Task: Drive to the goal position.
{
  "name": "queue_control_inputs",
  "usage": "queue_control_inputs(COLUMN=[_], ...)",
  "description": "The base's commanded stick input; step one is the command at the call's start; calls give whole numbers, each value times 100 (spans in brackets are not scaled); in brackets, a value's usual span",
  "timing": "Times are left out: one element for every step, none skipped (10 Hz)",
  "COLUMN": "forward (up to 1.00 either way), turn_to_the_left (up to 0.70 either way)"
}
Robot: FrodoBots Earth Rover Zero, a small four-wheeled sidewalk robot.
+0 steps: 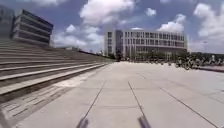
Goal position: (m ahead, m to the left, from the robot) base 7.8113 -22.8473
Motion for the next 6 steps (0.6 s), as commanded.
queue_control_inputs(forward=[50, 50, 50, 50, 50, 50], turn_to_the_left=[0, 0, 0, 0, 0, 0])
